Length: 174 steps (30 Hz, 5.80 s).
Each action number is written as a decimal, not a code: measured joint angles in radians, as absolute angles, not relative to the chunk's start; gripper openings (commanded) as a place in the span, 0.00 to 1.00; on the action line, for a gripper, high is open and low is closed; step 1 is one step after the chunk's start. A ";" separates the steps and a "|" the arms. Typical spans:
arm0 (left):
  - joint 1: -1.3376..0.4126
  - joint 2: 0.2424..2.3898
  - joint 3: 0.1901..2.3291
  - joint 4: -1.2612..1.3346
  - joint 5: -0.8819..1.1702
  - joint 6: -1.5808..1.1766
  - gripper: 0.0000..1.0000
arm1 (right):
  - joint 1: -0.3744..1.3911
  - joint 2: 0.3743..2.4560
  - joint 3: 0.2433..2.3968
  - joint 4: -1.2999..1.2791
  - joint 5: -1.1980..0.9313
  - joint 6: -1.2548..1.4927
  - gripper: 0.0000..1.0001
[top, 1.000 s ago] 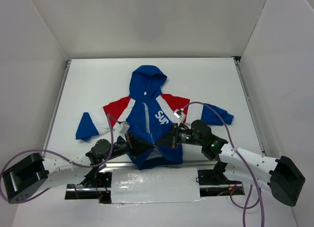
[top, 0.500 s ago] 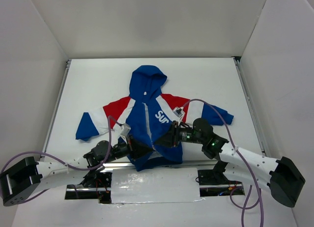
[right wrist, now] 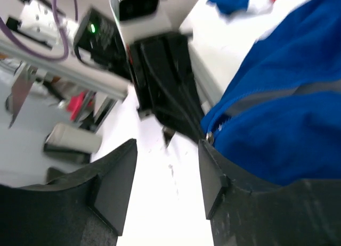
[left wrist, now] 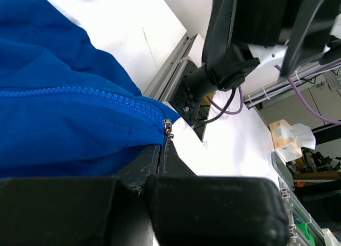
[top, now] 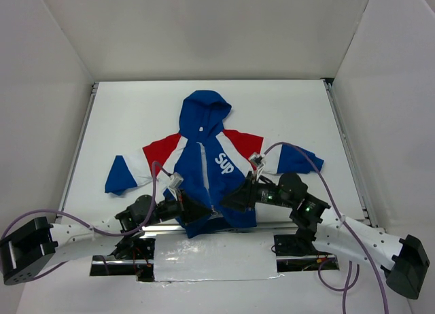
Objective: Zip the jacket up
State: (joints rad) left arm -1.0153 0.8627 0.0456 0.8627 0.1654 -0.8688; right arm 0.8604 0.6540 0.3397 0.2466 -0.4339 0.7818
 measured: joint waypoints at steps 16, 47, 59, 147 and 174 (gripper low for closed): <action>-1.015 0.872 0.045 0.861 0.179 -0.871 0.00 | 1.065 0.736 0.168 0.383 -0.358 0.945 0.60; -1.015 0.895 0.045 0.885 0.179 -0.897 0.00 | 1.065 0.926 0.170 0.594 -0.296 0.971 0.40; -1.015 0.866 0.045 0.872 0.157 -0.897 0.00 | 1.069 0.936 0.121 0.667 -0.299 1.032 0.35; -1.004 0.809 0.045 0.873 0.133 -0.882 0.00 | 0.965 1.026 0.476 0.266 -0.257 1.444 0.00; -1.055 0.875 0.045 0.819 0.073 -0.869 0.00 | 0.446 2.021 1.510 0.099 -0.482 1.312 0.00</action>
State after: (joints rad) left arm -1.0546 0.8753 0.0448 0.8188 0.0734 -0.8688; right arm 0.4461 2.0209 1.5097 0.0994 -0.4824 1.3117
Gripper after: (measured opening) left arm 0.063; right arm 0.009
